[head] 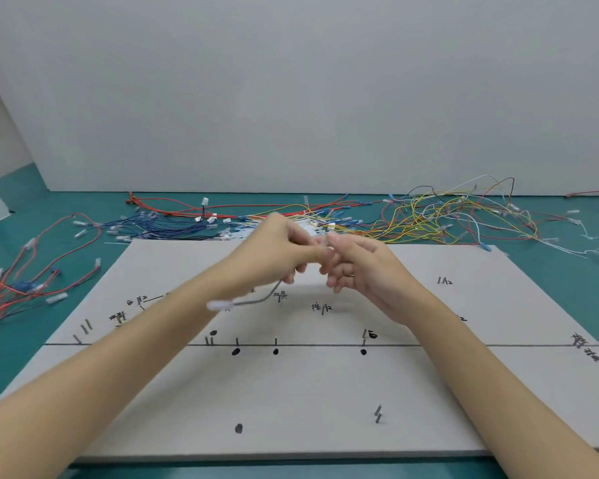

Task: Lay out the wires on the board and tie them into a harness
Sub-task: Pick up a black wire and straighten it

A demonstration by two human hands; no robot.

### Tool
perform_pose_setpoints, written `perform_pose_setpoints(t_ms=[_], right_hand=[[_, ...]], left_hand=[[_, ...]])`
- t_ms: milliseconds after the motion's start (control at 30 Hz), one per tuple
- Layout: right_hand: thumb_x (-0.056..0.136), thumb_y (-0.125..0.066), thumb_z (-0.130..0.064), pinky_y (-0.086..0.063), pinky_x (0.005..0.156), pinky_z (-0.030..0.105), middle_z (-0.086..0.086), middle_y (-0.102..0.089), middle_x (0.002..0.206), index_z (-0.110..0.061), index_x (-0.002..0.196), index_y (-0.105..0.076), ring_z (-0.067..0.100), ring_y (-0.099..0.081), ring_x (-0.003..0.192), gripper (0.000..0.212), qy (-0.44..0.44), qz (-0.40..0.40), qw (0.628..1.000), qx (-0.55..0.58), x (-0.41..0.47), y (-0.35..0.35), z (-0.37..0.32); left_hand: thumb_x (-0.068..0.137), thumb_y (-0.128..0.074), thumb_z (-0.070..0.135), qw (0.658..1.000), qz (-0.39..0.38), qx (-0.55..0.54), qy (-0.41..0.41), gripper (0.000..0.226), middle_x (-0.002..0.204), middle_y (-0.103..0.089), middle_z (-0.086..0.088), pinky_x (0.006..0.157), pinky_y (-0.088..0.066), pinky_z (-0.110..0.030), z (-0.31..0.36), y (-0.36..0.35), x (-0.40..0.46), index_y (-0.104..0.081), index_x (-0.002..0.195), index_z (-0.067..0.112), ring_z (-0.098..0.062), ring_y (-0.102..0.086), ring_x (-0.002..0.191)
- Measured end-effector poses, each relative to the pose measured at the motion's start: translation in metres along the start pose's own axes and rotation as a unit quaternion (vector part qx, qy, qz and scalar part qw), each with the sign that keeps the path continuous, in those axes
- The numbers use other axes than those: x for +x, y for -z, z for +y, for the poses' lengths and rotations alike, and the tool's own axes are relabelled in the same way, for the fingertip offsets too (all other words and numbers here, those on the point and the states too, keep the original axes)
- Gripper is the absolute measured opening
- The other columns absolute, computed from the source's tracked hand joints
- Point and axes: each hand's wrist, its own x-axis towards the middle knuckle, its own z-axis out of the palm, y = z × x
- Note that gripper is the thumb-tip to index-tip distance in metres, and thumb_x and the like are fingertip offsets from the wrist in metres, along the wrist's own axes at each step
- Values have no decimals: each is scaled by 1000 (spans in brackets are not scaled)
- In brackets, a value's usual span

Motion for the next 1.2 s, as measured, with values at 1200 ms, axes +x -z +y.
perform_pose_setpoints(t_ms=[1200], right_hand=[[103,-28,-37,-24,51,27,-2,-38,65,-19,66,-31,14,-38,54,41,-181,-40,697,-693,-58,-22,-19]], left_hand=[[103,-28,42,886,7,461,-40,41,72,-46,7,70,-32,-35,-94,34,-40,-31,66,23,-21,-45,78]])
